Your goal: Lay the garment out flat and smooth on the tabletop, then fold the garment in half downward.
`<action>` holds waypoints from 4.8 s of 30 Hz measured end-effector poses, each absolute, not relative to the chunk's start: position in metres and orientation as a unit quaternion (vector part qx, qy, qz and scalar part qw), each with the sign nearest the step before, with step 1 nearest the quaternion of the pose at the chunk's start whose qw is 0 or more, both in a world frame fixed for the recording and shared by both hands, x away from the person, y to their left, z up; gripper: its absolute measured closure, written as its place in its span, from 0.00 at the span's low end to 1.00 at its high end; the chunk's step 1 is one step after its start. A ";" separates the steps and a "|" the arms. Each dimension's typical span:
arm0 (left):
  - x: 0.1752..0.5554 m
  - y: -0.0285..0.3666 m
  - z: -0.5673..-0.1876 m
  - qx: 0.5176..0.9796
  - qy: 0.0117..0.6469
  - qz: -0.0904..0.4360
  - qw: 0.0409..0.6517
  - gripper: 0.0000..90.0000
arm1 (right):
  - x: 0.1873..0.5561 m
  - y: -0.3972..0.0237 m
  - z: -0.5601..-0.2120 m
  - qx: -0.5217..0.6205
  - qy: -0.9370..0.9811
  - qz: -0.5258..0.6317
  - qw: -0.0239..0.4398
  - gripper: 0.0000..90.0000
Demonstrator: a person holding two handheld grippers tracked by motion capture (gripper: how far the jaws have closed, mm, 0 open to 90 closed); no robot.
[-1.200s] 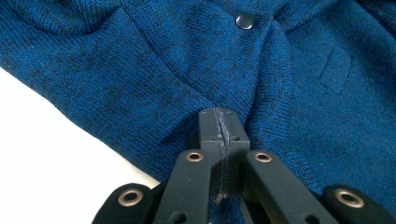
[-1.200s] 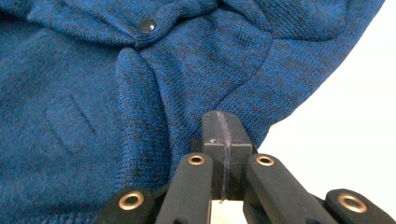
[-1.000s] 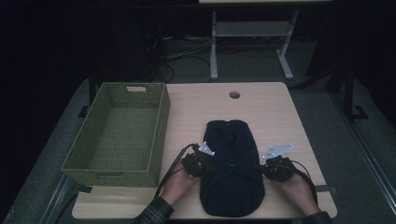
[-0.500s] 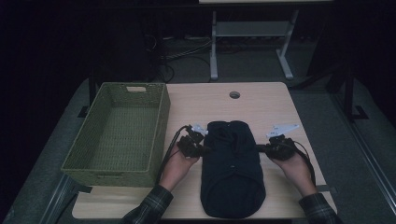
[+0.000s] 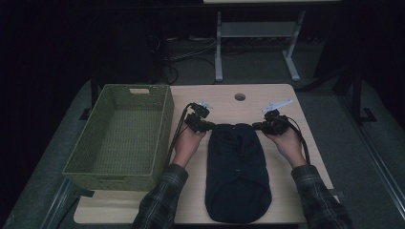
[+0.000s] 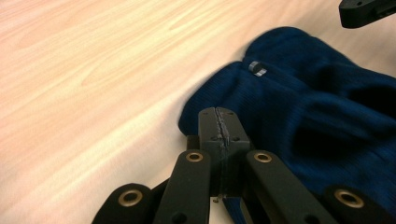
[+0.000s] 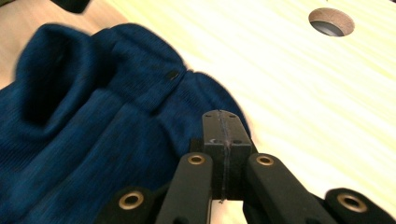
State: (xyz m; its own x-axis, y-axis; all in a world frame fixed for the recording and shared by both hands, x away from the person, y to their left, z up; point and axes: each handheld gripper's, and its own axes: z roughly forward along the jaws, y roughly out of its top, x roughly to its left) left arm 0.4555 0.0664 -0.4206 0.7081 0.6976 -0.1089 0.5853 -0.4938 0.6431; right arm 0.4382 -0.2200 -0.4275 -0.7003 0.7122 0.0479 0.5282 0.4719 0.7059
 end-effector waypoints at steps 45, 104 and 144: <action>0.486 0.063 -0.456 0.872 0.373 0.029 0.314 0.94 | 0.469 -0.227 -0.467 0.409 0.838 0.359 0.046 0.94; 0.432 0.078 -0.350 0.840 0.311 0.143 0.420 0.98 | 0.413 -0.229 -0.373 0.332 0.824 0.412 0.205 0.96; 0.353 0.091 -0.381 0.870 0.278 0.063 0.403 0.97 | 0.324 -0.227 -0.403 0.313 0.841 0.412 0.159 0.95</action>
State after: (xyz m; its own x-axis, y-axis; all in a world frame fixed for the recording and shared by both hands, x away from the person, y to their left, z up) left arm 0.3535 0.0914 -0.3810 0.8376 0.5344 -0.1136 0.4321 -0.5207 0.7363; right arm 0.3243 -0.2271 -0.4029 -0.7530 0.6580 -0.0098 0.3957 0.4646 0.7922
